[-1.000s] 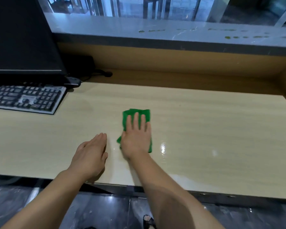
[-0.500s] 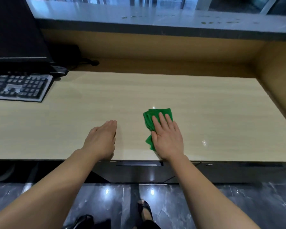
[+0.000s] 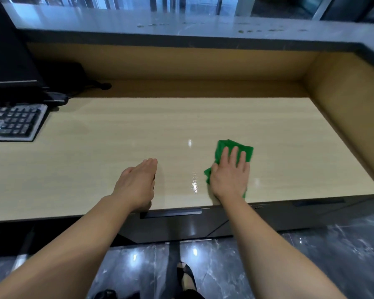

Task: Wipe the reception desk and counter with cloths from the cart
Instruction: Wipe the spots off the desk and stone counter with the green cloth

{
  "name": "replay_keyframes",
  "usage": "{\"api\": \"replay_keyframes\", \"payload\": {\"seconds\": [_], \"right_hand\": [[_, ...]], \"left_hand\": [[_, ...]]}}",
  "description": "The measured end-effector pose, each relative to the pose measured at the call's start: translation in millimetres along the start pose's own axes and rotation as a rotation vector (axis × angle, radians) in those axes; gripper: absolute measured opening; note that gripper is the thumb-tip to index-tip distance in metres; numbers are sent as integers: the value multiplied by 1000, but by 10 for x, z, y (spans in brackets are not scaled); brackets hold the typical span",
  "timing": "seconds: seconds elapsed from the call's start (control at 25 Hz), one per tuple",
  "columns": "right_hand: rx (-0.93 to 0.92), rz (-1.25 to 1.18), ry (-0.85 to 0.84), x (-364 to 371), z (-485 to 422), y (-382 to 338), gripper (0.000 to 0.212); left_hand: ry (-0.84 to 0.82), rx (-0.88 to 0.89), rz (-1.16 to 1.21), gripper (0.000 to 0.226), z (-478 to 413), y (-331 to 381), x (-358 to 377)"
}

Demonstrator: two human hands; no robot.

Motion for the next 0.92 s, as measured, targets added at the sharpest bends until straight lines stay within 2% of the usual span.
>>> {"api": "replay_keyframes", "payload": {"seconds": [0.12, 0.24, 0.32, 0.44, 0.6, 0.8, 0.92], "right_hand": [[-253, 8, -26, 107, 288, -781, 62], [-516, 24, -82, 223, 509, -1242, 61], [-649, 41, -102, 219, 480, -1220, 60], [-748, 51, -93, 128, 269, -845, 67], [-549, 17, -46, -32, -240, 55, 78], [-260, -36, 18, -269, -919, 1318, 62], [-92, -82, 81, -394, -1308, 1842, 57]], "left_hand": [[-4, 4, -4, 17, -18, -9, 18], [-31, 11, -24, 37, -65, 28, 70], [-74, -8, -51, 53, -132, 68, 102], [-98, -7, -82, 54, -275, 258, 118], [-96, -3, -63, 41, -487, 652, 184], [-99, 23, -42, 47, -837, 1169, 258], [-100, -5, -27, 45, -1032, 1311, 231]]}}
Point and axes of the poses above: each hand's wrist, its own z-axis away from the middle knuckle, its own x-axis out of the palm, y = z × x, the point moved 8 cm from there along -z, towards the middle knuckle, and after that the axes turned 2 degrees about -y, right-handed, at the moved point
